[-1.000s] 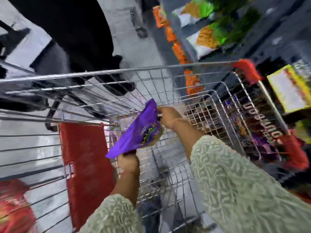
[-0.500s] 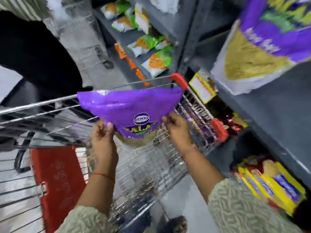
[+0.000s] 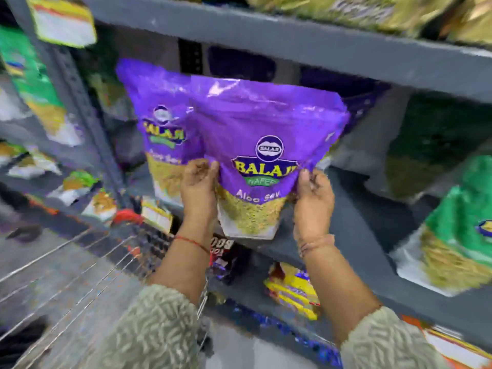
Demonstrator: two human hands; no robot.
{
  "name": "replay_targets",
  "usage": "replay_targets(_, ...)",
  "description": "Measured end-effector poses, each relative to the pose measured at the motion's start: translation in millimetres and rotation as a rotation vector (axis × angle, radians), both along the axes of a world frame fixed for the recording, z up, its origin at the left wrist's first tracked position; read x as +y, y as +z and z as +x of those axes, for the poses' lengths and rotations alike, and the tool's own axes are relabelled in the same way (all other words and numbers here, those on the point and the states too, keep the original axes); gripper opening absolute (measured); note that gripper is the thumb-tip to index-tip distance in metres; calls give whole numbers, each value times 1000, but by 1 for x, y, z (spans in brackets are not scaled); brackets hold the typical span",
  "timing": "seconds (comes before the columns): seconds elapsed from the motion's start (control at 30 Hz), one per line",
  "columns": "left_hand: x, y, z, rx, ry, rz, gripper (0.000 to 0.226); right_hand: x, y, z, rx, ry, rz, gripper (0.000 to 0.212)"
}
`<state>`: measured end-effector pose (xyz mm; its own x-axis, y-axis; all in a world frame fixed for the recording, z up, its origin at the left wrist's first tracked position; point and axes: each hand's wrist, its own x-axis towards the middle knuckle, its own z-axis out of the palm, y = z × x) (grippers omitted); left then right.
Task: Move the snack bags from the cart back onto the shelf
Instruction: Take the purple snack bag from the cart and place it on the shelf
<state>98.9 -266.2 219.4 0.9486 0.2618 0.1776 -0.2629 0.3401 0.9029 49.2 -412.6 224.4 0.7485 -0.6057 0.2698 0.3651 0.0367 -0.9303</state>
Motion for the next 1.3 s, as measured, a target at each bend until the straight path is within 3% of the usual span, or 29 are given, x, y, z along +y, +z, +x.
replay_targets(0.23,-83,-13,39,123,-329,-4,27,-65,-9,1,18,-272,9,34)
replay_targets(0.43,-104,-22,54,174,-368,6,26,-78,-23,4,103,-383,-44,29)
replay_targets(0.5,-104,-22,56,187,-361,42,25,-78,-25,3,118,-371,-70,23)
replay_targets(0.6,-94,-23,49,198,-485,163,10,-82,-39,-8,135,-132,-21,14)
replay_targets(0.77,-70,-65,36,202,-903,640,79,-89,-79,-23,486,135,-182,61)
replay_targets(0.97,-55,-98,22,111,-681,887,74,-67,-89,-39,615,34,-325,65)
replay_targets(1.1,-37,-98,9,79,-687,861,73,-56,-93,-55,661,10,-458,56)
replay_targets(1.3,-24,-95,10,136,-800,823,83,-48,-98,-69,687,-20,-483,51)
